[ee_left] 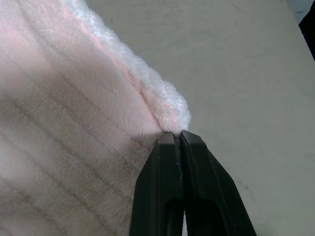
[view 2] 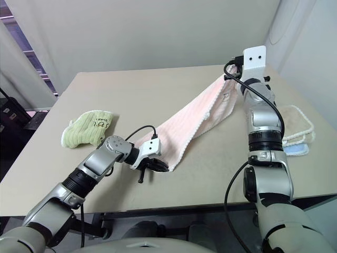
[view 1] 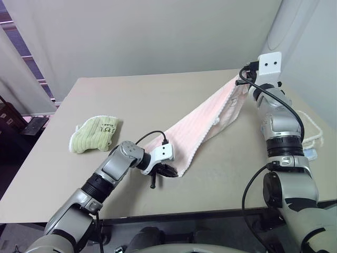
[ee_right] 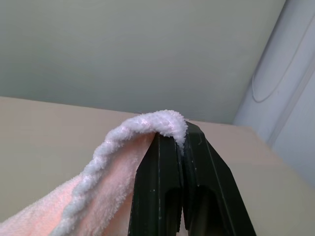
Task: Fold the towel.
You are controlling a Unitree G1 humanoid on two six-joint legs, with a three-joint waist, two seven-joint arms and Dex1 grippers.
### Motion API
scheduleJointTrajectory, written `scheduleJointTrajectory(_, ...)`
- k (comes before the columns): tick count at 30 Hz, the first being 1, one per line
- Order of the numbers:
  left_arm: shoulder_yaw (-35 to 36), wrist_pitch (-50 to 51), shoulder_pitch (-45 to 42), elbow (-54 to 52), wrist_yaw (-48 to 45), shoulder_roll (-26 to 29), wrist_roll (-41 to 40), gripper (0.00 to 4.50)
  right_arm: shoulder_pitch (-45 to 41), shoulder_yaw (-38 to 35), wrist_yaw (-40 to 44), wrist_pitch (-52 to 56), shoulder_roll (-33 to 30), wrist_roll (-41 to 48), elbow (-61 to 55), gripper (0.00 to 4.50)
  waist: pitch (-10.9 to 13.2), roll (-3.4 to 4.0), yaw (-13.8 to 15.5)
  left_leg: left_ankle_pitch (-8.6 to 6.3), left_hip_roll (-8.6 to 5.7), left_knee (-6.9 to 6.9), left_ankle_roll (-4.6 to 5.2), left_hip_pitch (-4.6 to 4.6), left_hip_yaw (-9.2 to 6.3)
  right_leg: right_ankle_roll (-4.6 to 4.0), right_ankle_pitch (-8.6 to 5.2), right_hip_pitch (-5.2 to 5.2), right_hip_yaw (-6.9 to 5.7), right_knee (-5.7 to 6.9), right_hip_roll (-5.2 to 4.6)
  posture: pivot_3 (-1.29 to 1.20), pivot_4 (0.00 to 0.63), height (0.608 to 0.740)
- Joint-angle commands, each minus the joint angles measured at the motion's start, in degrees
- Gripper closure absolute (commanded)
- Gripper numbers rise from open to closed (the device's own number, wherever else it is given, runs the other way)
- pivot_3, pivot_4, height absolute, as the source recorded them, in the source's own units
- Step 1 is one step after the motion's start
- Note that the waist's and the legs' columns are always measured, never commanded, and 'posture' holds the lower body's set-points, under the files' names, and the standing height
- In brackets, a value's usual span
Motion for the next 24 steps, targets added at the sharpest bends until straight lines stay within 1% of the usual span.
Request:
scheduleJointTrajectory(1,-0.06,3.37,2.17,2.89,-1.56,1.68,-0.45,4.47,-0.7,-0.23,-0.26,-0.23,-0.86,-0.58,-2.94,4.5,0.0,0.0,-0.06,0.0,0.02,0.0,0.01,0.0,0.0,0.0,0.0,0.0,0.0,-0.02,0.02,0.0,0.0,0.74)
scheduleJointTrajectory(4,7.21,6.34,0.54,0.19,-1.6,2.49,-6.2,4.47,0.25,-0.49,-0.24,0.32,-0.75,-0.26,-4.53,4.5,0.05,-0.01,-0.12,-0.01,0.16,0.0,0.02,-0.04,0.0,-0.01,0.01,-0.01,0.02,-0.04,0.15,0.0,0.0,0.74)
scheduleJointTrajectory(5,10.77,7.91,-0.98,-0.05,-1.69,3.19,-8.79,4.47,0.58,-0.81,-0.19,0.38,-0.69,0.07,-5.12,4.5,0.07,-0.01,-0.11,-0.01,0.19,0.0,0.02,-0.09,0.0,0.0,0.04,-0.01,0.02,-0.02,0.18,0.0,0.0,0.74)
scheduleJointTrajectory(8,19.98,9.38,-5.96,2.77,-0.98,5.0,-14.61,4.47,1.25,-1.53,-0.53,0.28,-0.91,0.29,-5.32,4.5,0.21,-0.08,0.05,0.01,0.34,0.01,-0.02,-0.24,-0.02,-0.08,0.1,-0.15,-0.01,0.02,0.33,0.0,0.0,0.74)
scheduleJointTrajectory(10,25.06,9.04,-10.87,8.63,-0.18,6.19,-16.78,4.47,1.1,-2.03,-1.38,-0.32,-1.12,-0.01,-3.72,4.5,0.24,-0.11,0.18,0.04,0.37,0.06,-0.07,-0.28,-0.03,-0.13,0.13,-0.37,-0.04,0.02,0.36,0.0,0.0,0.74)
scheduleJointTrajectory(13,29.71,4.22,-19.01,21.06,3.04,6.73,-16.07,4.47,0.06,-2.06,-2.09,-1.79,-1.54,-0.51,-0.89,4.5,0.23,-0.12,0.33,0.05,0.32,0.12,-0.09,-0.33,-0.02,-0.14,0.15,-0.34,-0.03,-0.06,0.35,0.0,0.0,0.74)
scheduleJointTrajectory(16,35.13,1.67,-30.45,36.83,9.62,5.52,-16.4,4.47,-2.13,-1.59,-1.84,-3.62,-1.42,-0.41,2.58,4.5,0.3,-0.23,0.42,0.04,0.27,0.11,-0.08,-0.32,0.0,-0.1,0.17,-0.29,-0.02,-0.19,0.33,0.0,0.0,0.74)
scheduleJointTrajectory(18,37.11,-3.68,-37.08,47.35,15.32,4.37,-14.91,4.47,-4.97,-1.3,-2.0,-5.99,-0.91,-0.44,6.87,4.5,0.35,-0.3,0.37,0.05,0.27,0.13,-0.08,-0.36,-0.01,-0.04,0.21,-0.35,-0.03,-0.16,0.33,0.0,0.0,0.74)
scheduleJointTrajectory(20,37.58,-9.81,-40.72,54.64,20.7,3.2,-12.6,4.47,-8.07,-0.71,-2.36,-9.01,-0.68,-1.12,12.14,4.5,0.36,-0.3,0.31,0.05,0.26,0.14,-0.09,-0.47,-0.01,0.04,0.26,-0.46,-0.03,-0.15,0.33,0.0,0.0,0.74)
scheduleJointTrajectory(21,39.87,-11.66,-42.38,57.56,23.9,2.36,-13.68,4.47,-10.18,-0.25,-3.06,-11.42,-0.69,-1.91,15.52,4.5,0.36,-0.31,0.23,0.05,0.26,0.11,-0.09,-0.52,0.0,0.06,0.28,-0.52,-0.02,-0.15,0.32,0.0,0.0,0.74)
scheduleJointTrajectory(23,42.89,-15.5,-44.54,61.29,29.4,1.18,-14.45,4.47,-14.2,-0.84,-4.69,-15.07,-0.88,-2.06,21.93,4.5,0.35,-0.32,-0.02,0.06,0.27,0.06,-0.11,-0.65,0.02,0.07,0.3,-0.71,0.01,-0.1,0.32,0.0,0.0,0.74)
scheduleJointTrajectory(24,43.61,-16.87,-45.1,62.31,30.88,0.86,-14.16,4.47,-15.63,-1.12,-5.36,-16.43,-1.05,-2.1,24.41,4.5,0.35,-0.32,-0.1,0.18,0.27,0.08,-0.31,-0.82,0.03,0.07,0.3,-0.86,0.01,-0.01,0.32,0.0,0.0,0.74)
